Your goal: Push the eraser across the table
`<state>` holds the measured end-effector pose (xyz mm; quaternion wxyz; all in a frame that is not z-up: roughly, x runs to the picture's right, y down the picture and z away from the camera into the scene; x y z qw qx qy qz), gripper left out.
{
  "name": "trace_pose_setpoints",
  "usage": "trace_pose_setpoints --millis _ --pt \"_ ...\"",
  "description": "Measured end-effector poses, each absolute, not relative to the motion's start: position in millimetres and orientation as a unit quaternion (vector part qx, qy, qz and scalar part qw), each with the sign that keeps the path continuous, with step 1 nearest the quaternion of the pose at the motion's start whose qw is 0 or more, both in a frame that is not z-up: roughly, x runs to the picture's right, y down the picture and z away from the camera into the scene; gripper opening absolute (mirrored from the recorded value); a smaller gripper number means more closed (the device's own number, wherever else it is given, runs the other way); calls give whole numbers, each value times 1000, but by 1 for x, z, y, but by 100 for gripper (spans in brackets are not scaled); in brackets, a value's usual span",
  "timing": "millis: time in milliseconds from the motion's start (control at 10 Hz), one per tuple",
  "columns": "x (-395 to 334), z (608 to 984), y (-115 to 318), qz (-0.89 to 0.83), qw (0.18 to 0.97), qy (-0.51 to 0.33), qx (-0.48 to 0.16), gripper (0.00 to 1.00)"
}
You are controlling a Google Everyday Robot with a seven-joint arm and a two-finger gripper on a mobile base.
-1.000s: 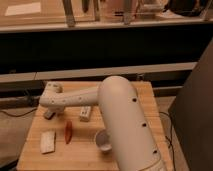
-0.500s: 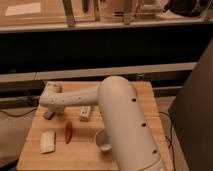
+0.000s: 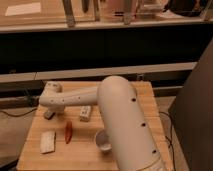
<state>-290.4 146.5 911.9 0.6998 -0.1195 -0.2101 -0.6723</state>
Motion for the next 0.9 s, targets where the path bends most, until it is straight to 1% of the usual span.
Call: trace_pose_setpoints --millis 900 --pt "-293 911 146 -684 688 -214 -116 4"
